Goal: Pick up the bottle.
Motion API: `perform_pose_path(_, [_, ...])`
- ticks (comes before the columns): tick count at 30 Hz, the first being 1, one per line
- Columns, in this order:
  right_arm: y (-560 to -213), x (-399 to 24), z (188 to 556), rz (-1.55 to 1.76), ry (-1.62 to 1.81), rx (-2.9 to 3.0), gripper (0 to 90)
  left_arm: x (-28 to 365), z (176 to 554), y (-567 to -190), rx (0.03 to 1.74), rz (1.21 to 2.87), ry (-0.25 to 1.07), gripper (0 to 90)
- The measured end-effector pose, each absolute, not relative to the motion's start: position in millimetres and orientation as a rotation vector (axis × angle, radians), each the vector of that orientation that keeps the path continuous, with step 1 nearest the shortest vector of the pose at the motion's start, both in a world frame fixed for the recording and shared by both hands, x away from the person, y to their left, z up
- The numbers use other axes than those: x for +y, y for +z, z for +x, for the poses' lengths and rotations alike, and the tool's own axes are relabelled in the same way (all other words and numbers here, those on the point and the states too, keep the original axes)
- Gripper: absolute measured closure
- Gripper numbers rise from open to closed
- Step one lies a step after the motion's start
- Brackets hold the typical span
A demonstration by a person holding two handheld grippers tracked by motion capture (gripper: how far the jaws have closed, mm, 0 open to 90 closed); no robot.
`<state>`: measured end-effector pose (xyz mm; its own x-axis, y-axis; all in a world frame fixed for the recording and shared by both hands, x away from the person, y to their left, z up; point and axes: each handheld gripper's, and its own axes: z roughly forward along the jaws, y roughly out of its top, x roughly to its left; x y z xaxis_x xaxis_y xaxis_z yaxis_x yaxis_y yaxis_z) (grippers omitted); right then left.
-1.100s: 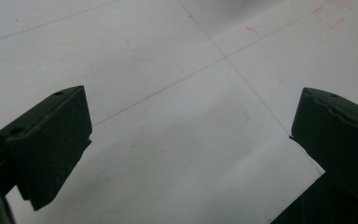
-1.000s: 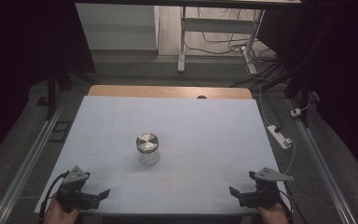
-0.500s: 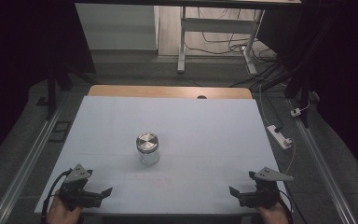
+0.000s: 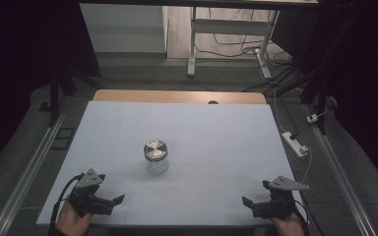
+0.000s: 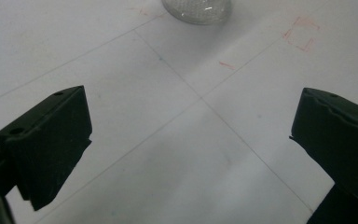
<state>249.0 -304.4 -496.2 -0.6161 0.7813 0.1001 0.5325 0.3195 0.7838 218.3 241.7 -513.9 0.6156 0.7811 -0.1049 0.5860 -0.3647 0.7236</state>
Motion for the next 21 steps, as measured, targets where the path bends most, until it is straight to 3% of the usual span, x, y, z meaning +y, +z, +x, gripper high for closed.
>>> perform_pose_path(21, [-497,-304,251,1.186,1.193,2.304,0.0,227,253,-514,0.996,2.063,0.318,0.0])
